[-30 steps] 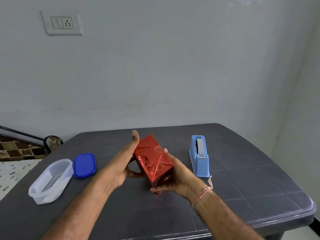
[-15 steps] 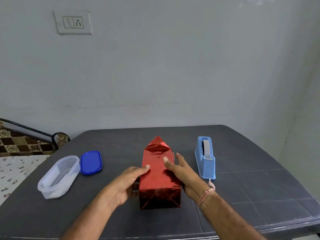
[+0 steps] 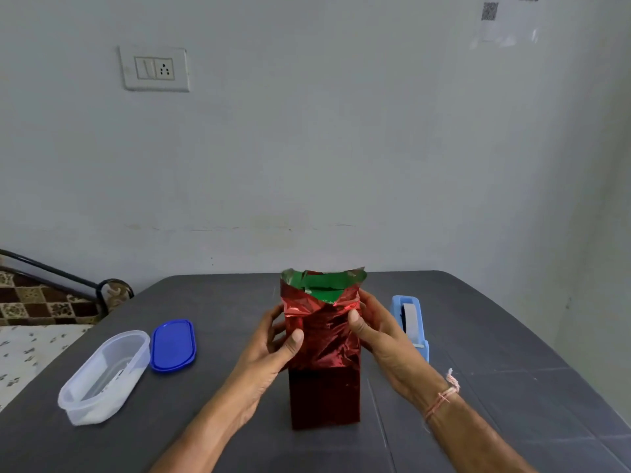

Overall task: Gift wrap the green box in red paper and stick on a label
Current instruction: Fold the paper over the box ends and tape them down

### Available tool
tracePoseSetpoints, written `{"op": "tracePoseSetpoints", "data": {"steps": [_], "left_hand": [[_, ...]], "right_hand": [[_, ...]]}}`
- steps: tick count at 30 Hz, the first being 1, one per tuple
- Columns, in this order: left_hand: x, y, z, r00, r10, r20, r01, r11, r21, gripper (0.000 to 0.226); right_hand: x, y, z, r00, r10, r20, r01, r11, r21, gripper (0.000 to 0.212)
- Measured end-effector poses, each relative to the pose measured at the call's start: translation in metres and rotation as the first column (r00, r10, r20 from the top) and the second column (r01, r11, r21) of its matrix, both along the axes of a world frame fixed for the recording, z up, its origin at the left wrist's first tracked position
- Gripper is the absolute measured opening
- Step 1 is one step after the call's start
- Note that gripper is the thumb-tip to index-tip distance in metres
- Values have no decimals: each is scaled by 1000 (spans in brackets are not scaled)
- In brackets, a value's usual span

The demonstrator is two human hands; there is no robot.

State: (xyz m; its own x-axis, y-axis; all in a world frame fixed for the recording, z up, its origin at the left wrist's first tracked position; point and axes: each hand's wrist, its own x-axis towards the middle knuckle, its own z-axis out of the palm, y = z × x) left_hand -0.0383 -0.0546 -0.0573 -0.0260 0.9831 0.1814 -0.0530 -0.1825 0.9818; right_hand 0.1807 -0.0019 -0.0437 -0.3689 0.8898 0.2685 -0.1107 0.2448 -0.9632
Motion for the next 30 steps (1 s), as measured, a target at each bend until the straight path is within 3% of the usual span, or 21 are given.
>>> {"op": "tracePoseSetpoints", "data": {"steps": [3,6,8,10,13,15,16,18,22,24,26,28,30], "left_hand": [[3,-1,5,998,32,-51,-28,996,82,103],[4,-1,23,930,264,-257,-190,941,279,104],[9,-4,43,770,470,-431,-209,825,526,90],[19,-7,68,548,612,-571,-96,724,683,73],[40,-4,98,233,621,-748,25,765,643,71],[52,2,111,106,527,-843,27,846,532,62],[56,6,117,107,482,-869,38,872,488,51],[58,14,128,227,378,-898,77,912,403,33],[55,29,140,342,200,-918,173,947,270,24],[54,28,141,509,102,-855,224,943,246,23],[50,30,140,627,127,-768,179,937,301,23],[43,38,138,592,221,-775,89,938,336,23],[37,43,140,584,121,-802,83,975,208,40]], "right_hand": [[8,0,0,998,21,58,-23,999,33,49],[13,-1,3,995,38,89,-41,999,31,50],[14,-2,5,995,32,99,-36,998,42,51],[12,-3,5,995,23,98,-28,998,54,55],[11,-5,7,996,20,84,-26,998,61,58],[11,-7,6,996,18,86,-24,998,62,58],[12,-7,5,996,17,88,-22,998,62,58],[13,-9,5,995,14,97,-21,997,72,59],[16,-11,3,994,3,114,-12,997,82,62],[17,-12,0,993,7,118,-18,996,88,64],[17,-13,0,994,5,114,-14,997,82,66],[17,-13,-1,994,10,112,-18,997,75,66],[16,-13,-1,993,14,117,-23,997,79,67]]}}
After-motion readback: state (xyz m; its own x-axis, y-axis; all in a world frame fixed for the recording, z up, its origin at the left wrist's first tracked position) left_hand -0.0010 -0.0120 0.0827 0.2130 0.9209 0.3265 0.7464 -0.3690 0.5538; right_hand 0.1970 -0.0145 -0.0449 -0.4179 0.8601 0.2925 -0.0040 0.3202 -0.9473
